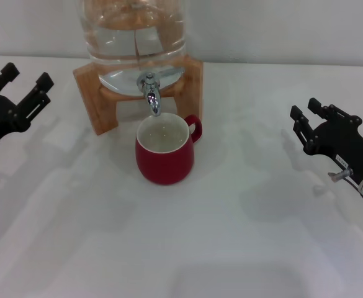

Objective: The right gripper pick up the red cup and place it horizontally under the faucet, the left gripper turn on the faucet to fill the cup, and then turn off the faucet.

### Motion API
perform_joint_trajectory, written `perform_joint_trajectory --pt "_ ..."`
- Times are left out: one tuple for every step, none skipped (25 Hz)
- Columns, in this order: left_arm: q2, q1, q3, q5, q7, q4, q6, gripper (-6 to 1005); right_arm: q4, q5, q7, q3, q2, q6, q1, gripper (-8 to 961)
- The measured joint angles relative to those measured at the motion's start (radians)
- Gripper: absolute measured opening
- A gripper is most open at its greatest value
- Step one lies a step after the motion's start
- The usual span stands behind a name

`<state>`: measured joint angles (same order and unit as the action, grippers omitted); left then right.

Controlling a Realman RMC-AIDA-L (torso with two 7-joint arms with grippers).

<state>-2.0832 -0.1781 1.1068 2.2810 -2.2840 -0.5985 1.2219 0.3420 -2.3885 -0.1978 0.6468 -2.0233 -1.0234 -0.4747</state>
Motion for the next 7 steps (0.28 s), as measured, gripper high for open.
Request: perform_joint_trajectory --pt "0.0 -0.003 0.001 0.0 -0.003 0.003 0.0 759 0.0 0.0 0.0 -0.001 0.0 0.0 0.0 363" --pt "0.0 -0.004 0.002 -0.001 -0.008 0.006 0.0 759 0.0 0.0 0.0 -0.004 0.0 -0.001 0.0 363" --pt "-0.001 -0.005 0.003 -0.002 -0.011 0.007 0.0 759 0.0 0.0 0.0 -0.006 0.0 -0.001 0.0 363" --pt "-0.001 -0.005 0.003 -0.002 -0.013 0.009 0.001 759 0.0 0.0 0.0 -0.009 0.0 -0.001 -0.001 363" --pt "-0.002 -0.005 0.003 -0.002 -0.018 0.014 0.002 759 0.0 0.0 0.0 -0.01 0.0 -0.001 -0.001 363" --pt "-0.002 -0.006 0.004 -0.002 -0.022 0.018 0.004 759 -0.001 0.0 0.0 -0.011 -0.001 -0.001 -0.001 363" --pt "-0.003 -0.006 0.004 -0.002 -0.028 0.025 0.006 759 -0.003 -0.001 0.001 -0.012 -0.001 -0.001 0.0 363"
